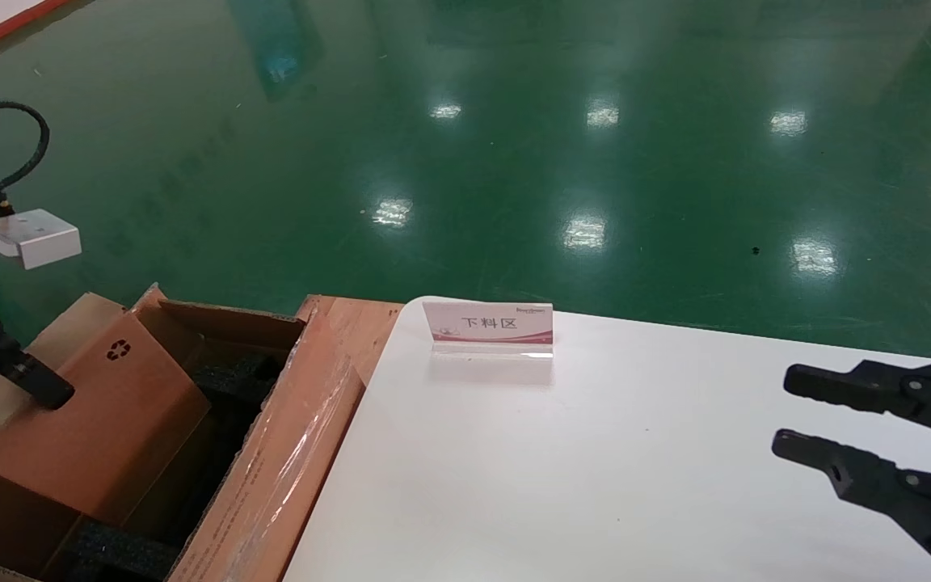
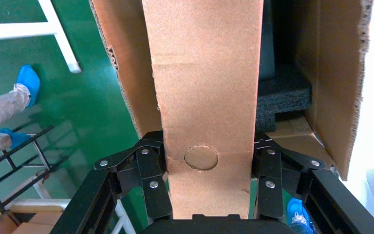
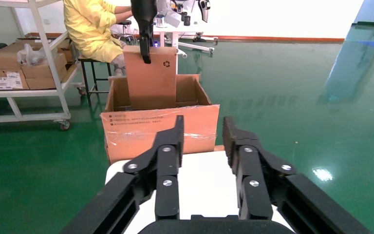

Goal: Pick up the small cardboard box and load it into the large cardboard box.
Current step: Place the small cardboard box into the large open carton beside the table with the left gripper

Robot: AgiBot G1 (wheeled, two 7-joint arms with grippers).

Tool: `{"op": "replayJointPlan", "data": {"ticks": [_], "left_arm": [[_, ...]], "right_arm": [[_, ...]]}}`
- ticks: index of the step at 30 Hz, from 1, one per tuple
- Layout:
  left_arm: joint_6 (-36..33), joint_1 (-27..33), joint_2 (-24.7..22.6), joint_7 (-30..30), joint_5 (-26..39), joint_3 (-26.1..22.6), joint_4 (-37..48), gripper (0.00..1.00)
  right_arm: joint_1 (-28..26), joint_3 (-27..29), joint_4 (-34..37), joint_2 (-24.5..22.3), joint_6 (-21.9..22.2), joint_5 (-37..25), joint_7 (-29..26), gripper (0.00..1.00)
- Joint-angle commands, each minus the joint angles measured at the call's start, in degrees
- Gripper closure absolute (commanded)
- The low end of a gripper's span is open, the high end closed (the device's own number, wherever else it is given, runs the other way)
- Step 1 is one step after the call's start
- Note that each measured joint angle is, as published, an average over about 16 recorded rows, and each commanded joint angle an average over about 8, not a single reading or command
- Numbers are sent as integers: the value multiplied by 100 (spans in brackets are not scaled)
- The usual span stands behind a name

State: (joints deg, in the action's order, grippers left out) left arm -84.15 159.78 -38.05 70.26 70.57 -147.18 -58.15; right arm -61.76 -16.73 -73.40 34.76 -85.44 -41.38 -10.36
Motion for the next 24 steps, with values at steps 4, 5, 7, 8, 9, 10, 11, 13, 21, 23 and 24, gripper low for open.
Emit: {"op": "replayJointPlan", "data": {"ticks": [4,5,7,8,9,10,11,13,21,23,24], "left_arm": [[181,-160,86,116,88,-55,-45,100],[208,-189,100,128,99,-63,-47,100],[259,-240,127,147,120,-79,-42,100],[281,-264,138,159,131,-87,-34,100],[303,-288,149,171,140,-95,-25,100],[324,-312,158,184,149,-102,-13,100],[346,-336,167,199,156,-109,1,100],[393,-382,179,228,169,-118,31,100],[599,-605,181,332,209,-143,173,100],[654,-666,166,344,226,-148,221,100],[681,-698,155,346,237,-151,248,100]], "right_arm": [[0,-2,0,-1,1,1,1,0],[0,-2,0,-1,1,1,1,0],[-1,-3,0,-1,1,2,1,0],[-1,-3,0,-1,1,2,2,0],[-1,-3,0,-1,1,2,2,0],[-1,-4,0,-2,2,3,2,0],[-1,-4,0,-2,2,3,2,0],[-1,-5,0,-2,2,3,2,0],[-2,-7,0,-3,3,5,4,0],[-2,-8,0,-3,3,6,4,0],[-2,-8,0,-3,4,6,4,0]]}}
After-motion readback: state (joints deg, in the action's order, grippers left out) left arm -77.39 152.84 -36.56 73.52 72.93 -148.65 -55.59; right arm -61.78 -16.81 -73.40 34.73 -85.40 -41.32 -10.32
